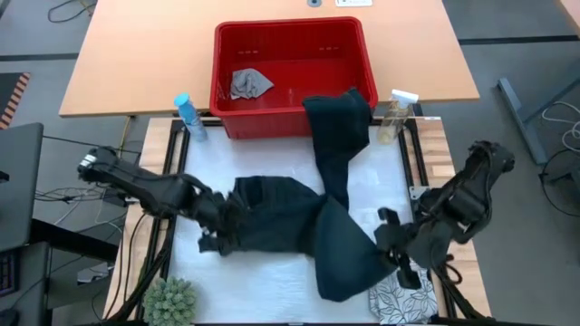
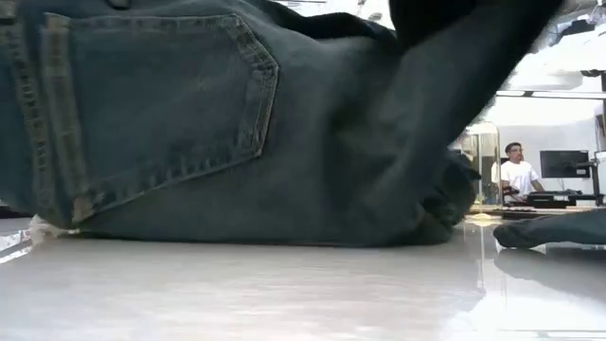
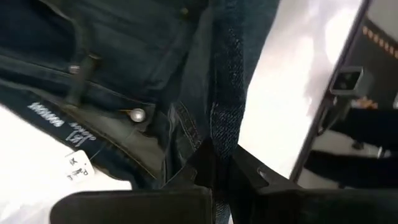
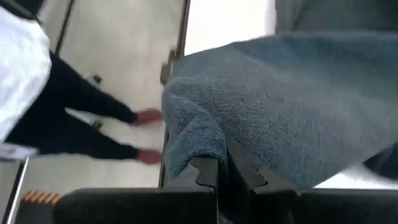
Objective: Fold laundry
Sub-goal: Fold the dark blue pants
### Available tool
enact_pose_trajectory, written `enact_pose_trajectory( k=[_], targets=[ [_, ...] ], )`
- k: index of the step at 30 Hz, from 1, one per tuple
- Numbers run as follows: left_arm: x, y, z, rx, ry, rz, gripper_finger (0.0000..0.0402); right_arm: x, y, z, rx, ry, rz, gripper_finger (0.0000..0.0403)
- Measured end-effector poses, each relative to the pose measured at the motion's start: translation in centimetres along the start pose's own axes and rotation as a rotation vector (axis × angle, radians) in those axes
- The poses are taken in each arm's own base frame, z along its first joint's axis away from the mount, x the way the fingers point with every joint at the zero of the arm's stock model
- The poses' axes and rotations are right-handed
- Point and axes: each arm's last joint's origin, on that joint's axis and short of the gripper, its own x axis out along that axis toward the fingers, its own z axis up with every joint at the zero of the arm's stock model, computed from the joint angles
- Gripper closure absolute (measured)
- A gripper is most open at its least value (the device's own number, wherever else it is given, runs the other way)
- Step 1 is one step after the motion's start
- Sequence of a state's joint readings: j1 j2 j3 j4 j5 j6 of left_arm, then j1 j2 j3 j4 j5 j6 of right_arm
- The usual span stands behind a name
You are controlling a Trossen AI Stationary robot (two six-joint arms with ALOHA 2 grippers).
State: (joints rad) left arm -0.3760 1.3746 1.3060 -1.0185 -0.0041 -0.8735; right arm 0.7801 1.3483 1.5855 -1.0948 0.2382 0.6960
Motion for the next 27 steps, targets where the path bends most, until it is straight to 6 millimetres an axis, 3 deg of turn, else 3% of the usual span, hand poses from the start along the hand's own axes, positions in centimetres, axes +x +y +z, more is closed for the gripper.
enact_pose_trajectory(
  k=[5,11,14,23,27],
  targets=[
    [2.8,-1.4,-0.9,0.053,0.084,0.056,0.0401,1.9,-0.3,-1.7,0.044,0.107,-0.007,0.0365],
    [5.3,-1.3,-1.9,0.089,0.116,0.268,0.0394,3.5,-0.9,-3.0,0.065,0.167,-0.066,0.0372],
    [6.1,-1.8,-2.3,0.105,0.187,0.222,0.0395,3.7,-1.0,-3.2,0.069,0.193,-0.059,0.0371],
    [4.4,-2.9,-2.3,0.331,0.161,0.011,0.0394,3.7,-1.0,-3.2,0.063,0.209,-0.048,0.0372],
    [3.4,-4.6,-2.4,0.502,0.114,-0.214,0.0393,3.7,-1.0,-3.2,0.071,0.209,-0.048,0.0370]
  ],
)
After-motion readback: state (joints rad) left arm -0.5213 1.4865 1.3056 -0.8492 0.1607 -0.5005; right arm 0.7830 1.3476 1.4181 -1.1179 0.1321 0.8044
